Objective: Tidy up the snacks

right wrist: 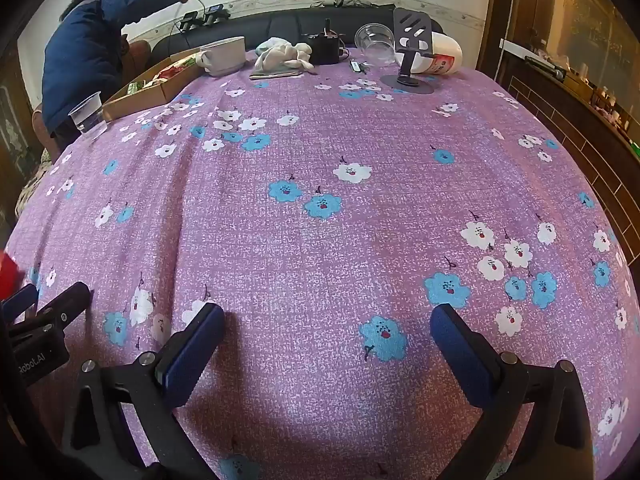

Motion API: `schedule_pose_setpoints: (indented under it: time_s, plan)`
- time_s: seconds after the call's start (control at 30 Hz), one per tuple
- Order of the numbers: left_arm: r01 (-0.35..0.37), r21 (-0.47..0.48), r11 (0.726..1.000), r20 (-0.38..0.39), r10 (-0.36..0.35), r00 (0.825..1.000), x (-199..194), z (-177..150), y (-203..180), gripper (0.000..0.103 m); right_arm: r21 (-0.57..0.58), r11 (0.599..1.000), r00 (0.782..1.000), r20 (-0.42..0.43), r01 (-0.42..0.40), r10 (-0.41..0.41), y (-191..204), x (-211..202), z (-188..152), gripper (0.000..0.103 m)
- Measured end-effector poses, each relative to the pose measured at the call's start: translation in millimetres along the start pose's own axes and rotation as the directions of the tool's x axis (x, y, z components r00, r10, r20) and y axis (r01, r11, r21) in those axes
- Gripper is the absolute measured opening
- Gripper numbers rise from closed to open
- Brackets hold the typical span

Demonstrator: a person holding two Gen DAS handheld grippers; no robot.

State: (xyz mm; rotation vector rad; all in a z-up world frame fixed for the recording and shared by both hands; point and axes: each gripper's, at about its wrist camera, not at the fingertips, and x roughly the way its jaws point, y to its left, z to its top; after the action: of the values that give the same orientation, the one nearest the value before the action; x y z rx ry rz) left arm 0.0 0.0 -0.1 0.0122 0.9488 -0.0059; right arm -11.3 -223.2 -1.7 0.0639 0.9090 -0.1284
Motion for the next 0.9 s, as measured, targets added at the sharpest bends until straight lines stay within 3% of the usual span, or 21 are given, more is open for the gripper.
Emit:
schedule_pose_setpoints:
  time_s: [0.27, 0.9]
  plan:
    - [0.032, 0.04, 0.999, -0.004, -0.032, 0.999, -21.7, -26.8, 4.9, 0.103, 0.0, 1.0, 1.0, 0.0, 0.0, 0.0, 0.0, -0.2, 0.1, 0.103]
    - [0.028, 0.043, 0.999, 0.003, -0.028, 1.0, -16.8, -22.1, 1.2, 0.103, 0.0, 1.0, 1.0, -0.001, -0.001, 0.001, -0.5, 0.7, 0.4, 0.103]
